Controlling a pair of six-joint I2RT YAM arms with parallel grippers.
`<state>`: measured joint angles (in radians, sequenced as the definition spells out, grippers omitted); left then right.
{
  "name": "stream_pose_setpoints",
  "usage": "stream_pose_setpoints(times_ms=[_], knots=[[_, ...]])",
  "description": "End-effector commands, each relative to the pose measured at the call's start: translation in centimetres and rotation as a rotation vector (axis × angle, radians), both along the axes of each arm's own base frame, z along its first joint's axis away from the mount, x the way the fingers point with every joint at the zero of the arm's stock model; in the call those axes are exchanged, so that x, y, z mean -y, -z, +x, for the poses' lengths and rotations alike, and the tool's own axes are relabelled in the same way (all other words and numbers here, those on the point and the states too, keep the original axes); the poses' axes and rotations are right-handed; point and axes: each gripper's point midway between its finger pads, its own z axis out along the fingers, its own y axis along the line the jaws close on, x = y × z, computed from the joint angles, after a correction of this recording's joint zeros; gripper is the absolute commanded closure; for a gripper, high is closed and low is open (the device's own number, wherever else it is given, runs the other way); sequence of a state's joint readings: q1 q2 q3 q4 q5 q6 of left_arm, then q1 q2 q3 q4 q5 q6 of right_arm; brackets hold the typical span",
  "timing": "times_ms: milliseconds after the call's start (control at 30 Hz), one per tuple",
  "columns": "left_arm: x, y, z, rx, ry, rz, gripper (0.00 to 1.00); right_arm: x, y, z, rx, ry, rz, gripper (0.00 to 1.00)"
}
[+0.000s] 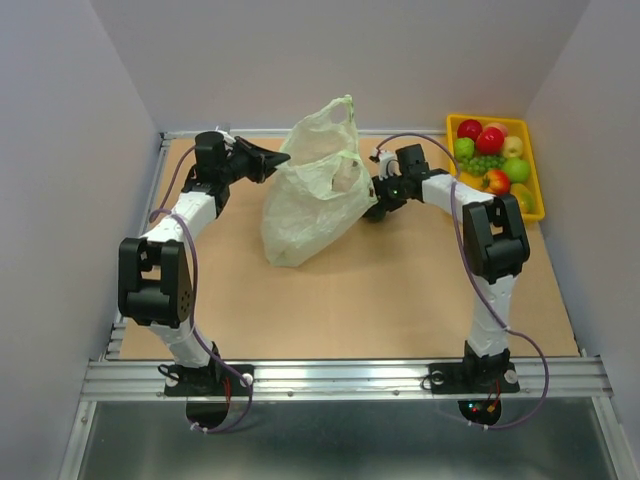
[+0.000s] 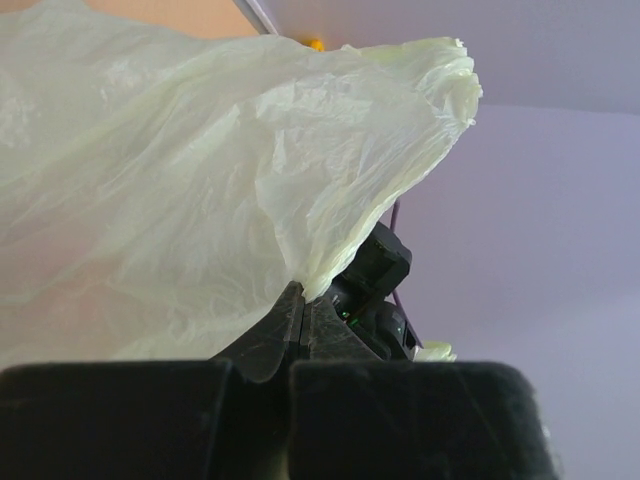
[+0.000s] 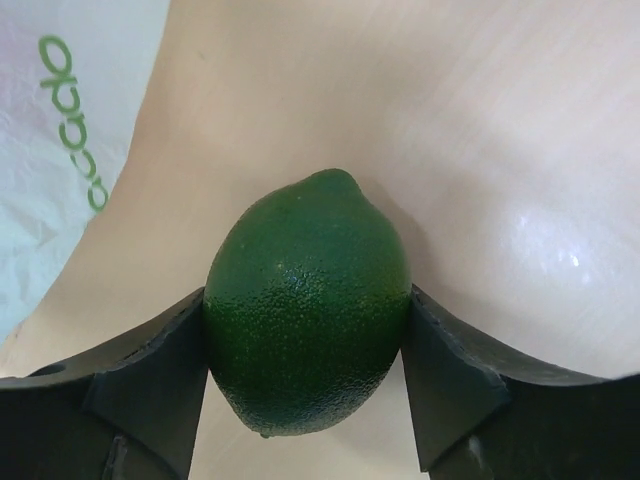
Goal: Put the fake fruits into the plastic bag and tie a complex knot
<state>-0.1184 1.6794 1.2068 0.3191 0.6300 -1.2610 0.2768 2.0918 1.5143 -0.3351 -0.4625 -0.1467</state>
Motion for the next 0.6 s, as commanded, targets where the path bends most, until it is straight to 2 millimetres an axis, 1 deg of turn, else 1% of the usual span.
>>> stream_pose_setpoints(times_ms=[0,33,67,100,133,200,233,300,333,367,433,467,533,567], knots=[[1.1,-3.0,-2.5,0.112,0.068,0.013,1.00,0.5,-5.7,0.4,0.120,0.050,0.009,0.42],[1.2,-3.1,-2.8,0.119,0.075,0.019,1.00,1.0,-6.7,0.7,0.138,0.075,0.010,0.46],[1.4,-3.2,-3.1,0.125,0.082,0.024,1.00,1.3,-7.7,0.8,0.160,0.085,0.011,0.46],[1.6,-3.0,-3.3,0.123,0.089,0.027,1.00,1.7,-8.8,1.1,0.176,0.109,0.020,0.48],[1.9,-3.0,-3.6,0.128,0.100,0.030,1.00,2.0,-11.1,1.5,0.220,0.125,0.034,0.49],[2.1,-2.7,-3.8,0.131,0.106,0.041,1.00,2.4,-13.6,1.9,0.266,0.151,0.050,0.50],[2.3,-2.8,-4.0,0.134,0.113,0.043,1.00,2.7,-15.7,2.2,0.310,0.163,0.062,0.50],[2.4,-2.5,-4.1,0.136,0.122,0.053,1.00,3.1,-17.9,2.4,0.350,0.187,0.075,0.50],[2.6,-2.4,-4.3,0.144,0.133,0.061,1.00,2.9,-19.0,2.4,0.366,0.188,0.090,0.50],[2.8,-2.3,-4.4,0.145,0.144,0.064,1.00,2.7,-20.9,2.4,0.393,0.186,0.123,0.50],[3.1,-2.0,-4.6,0.141,0.159,0.065,1.00,1.9,-22.9,2.1,0.407,0.162,0.176,0.50],[3.3,-1.8,-4.8,0.140,0.168,0.067,1.00,1.0,-24.6,1.8,0.399,0.144,0.243,0.50],[3.4,-2.1,-4.9,0.146,0.172,0.066,1.00,-0.2,-25.6,1.3,0.375,0.104,0.306,0.50],[3.5,-2.1,-4.9,0.149,0.175,0.066,1.00,-1.2,-26.7,0.7,0.349,0.065,0.369,0.50]])
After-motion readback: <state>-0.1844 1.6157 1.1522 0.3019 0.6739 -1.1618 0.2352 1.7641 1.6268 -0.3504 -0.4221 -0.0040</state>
